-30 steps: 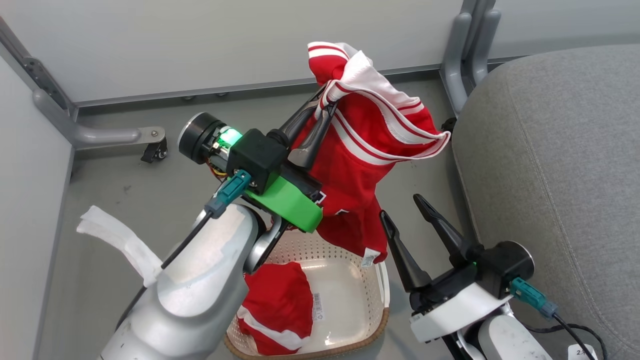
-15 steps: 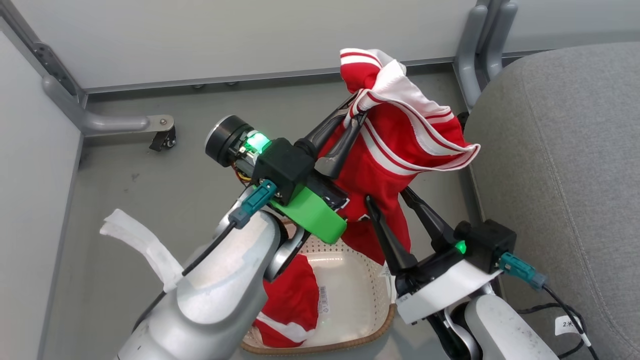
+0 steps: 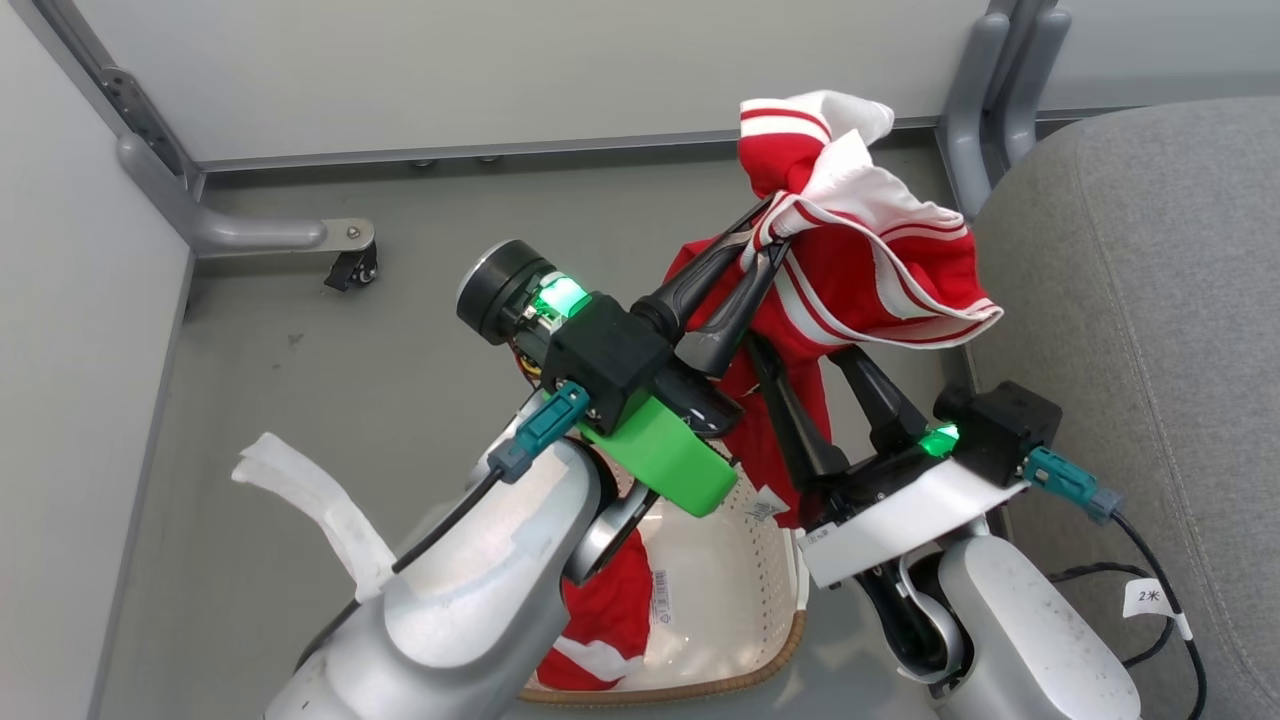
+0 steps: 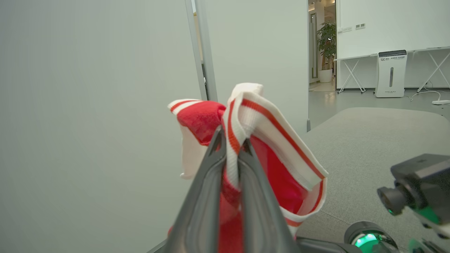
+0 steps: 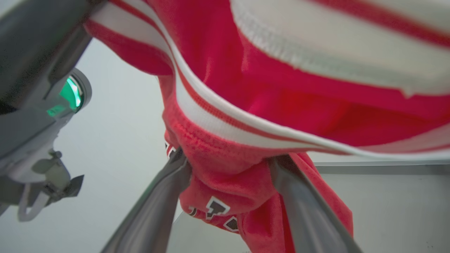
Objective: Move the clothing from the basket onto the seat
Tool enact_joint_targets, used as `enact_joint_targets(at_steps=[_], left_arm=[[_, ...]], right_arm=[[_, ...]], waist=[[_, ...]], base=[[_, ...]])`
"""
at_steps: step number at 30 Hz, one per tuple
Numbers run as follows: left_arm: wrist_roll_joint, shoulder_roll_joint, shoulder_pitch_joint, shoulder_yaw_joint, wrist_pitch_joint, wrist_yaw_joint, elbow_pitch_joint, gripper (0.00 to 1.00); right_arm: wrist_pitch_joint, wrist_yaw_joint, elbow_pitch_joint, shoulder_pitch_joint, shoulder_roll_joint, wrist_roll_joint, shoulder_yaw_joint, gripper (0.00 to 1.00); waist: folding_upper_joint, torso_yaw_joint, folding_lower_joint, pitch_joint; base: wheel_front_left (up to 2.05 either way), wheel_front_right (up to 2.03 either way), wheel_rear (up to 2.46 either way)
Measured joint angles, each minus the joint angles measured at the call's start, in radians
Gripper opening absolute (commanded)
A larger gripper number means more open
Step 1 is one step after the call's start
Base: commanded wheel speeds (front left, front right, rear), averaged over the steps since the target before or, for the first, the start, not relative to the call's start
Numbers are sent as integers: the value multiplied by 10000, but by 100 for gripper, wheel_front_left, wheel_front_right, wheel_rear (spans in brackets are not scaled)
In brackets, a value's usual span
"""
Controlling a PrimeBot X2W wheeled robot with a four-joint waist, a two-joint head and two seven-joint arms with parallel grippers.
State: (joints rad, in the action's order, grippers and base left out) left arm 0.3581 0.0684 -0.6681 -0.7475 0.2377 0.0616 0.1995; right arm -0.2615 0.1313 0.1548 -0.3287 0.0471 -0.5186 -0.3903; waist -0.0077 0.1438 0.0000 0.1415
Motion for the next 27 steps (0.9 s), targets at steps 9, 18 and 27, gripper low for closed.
enact_joint_targets(at_steps=[9, 18, 27], left_arm=[[167, -84, 120, -259, 61, -144, 19, 0], [393, -134, 144, -535, 115, -272, -21, 0], [493, -150, 220, -523, 190, -324, 192, 0]], right_arm=[[0, 0, -123, -197, -2, -280, -38, 100], [0, 0, 230, -448, -2, 272, -44, 0], [0, 0, 247, -351, 0, 744, 15, 0]], waist=[[0, 55, 0, 6], [0, 120, 0, 52], [0, 66, 0, 8]], base=[[0, 0, 0], [0, 0, 0], [0, 0, 0]])
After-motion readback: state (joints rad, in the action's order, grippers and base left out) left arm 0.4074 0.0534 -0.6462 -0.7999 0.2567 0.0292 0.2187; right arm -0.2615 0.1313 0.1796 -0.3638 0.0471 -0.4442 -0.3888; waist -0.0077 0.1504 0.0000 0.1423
